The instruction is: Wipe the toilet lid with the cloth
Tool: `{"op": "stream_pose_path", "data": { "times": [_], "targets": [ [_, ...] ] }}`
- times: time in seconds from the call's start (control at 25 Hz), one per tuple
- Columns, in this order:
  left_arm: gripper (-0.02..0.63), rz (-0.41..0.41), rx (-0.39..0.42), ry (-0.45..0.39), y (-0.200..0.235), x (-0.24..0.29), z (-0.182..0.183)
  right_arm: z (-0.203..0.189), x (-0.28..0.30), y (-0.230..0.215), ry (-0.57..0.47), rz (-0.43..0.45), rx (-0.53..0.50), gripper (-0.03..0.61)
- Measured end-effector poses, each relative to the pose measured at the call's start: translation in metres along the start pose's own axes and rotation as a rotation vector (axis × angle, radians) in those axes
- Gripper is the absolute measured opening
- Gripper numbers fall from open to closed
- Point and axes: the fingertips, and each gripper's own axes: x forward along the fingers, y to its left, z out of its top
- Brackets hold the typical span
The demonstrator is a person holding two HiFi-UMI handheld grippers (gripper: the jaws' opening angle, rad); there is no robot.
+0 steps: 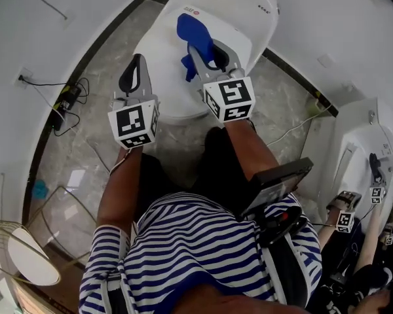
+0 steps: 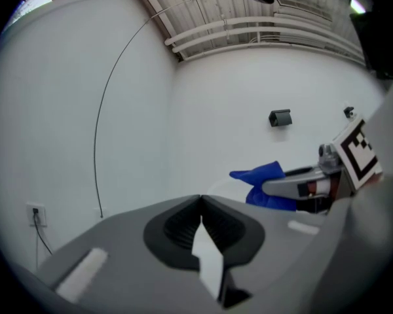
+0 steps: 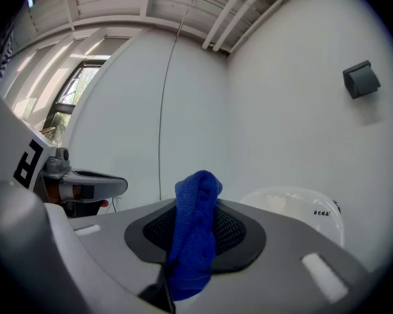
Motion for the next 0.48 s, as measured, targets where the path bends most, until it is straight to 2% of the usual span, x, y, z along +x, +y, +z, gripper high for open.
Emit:
{"op": "stream_pose_path", "data": {
  "times": [0.12,0.32,0.48],
  "targets": [
    [0.002,0.033,0.010,-0.010,0.010,0.002,0.003,0.007,0.010,-0.002,-0.032,0.007,-0.009,0.115],
    [0.002,0.014,0.014,-0.006,-0.001,0.005,0.004,0.005,-0.003,-0.013,-0.038,-0.030,-0.005,0.115],
    [0.002,0.026,0.018,-0.007,-0.005,0.006,0.005,0.003,-0.005,-0.017,-0.041,-0.019,0.000,0.115]
  ]
}}
